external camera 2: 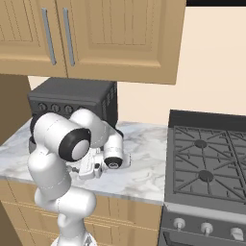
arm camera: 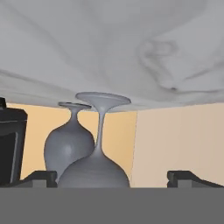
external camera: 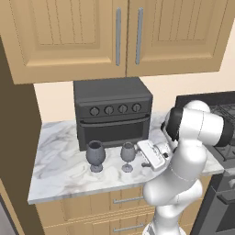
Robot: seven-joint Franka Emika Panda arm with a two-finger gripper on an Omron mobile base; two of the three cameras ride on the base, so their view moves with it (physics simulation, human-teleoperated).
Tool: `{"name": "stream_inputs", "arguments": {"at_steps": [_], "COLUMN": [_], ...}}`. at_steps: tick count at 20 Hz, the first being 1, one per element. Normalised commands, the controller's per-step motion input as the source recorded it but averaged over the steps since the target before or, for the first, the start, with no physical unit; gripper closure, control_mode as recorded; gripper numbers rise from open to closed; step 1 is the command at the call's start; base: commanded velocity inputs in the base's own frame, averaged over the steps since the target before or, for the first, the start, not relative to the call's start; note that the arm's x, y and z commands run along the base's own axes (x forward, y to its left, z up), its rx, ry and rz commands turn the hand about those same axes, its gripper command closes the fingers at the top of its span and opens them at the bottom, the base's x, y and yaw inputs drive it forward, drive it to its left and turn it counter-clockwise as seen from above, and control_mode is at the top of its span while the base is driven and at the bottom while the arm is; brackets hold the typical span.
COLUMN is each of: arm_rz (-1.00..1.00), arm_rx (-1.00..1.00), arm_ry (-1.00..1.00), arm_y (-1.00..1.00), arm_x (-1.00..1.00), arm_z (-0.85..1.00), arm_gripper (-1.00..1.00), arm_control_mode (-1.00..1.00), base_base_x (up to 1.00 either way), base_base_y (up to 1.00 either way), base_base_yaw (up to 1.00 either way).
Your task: Retrieve the wine glasses from the counter and place one next to each plate.
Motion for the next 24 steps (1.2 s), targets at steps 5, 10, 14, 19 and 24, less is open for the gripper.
{"name": "stream_inputs", "arguments": {"at_steps": [5,10,14,19,24], "arm_rz": [0.0,0.0,0.0,0.0,0.0], "arm_rx": [0.0,0.0,0.0,0.0,0.0], "arm_ry": [0.06,0.04,0.02,0.04,0.06], "arm_y": [0.1,0.17,0.04,0.0,0.02], "arm_x": [0.0,0.07,0.14,0.13,0.17], "arm_z": [-0.26,-0.06,0.0,-0.01,-0.11], "arm_gripper": [-1.0,-1.0,-1.0,-1.0,-1.0], "arm_control_mode": [-1.0,-1.0,-1.0,-1.0,-1.0], "base_base_x": [0.0,0.0,0.0,0.0,0.0], "base_base_y": [0.0,0.0,0.0,0.0,0.0], "base_base_yaw": [0.0,0.0,0.0,0.0,0.0]}}
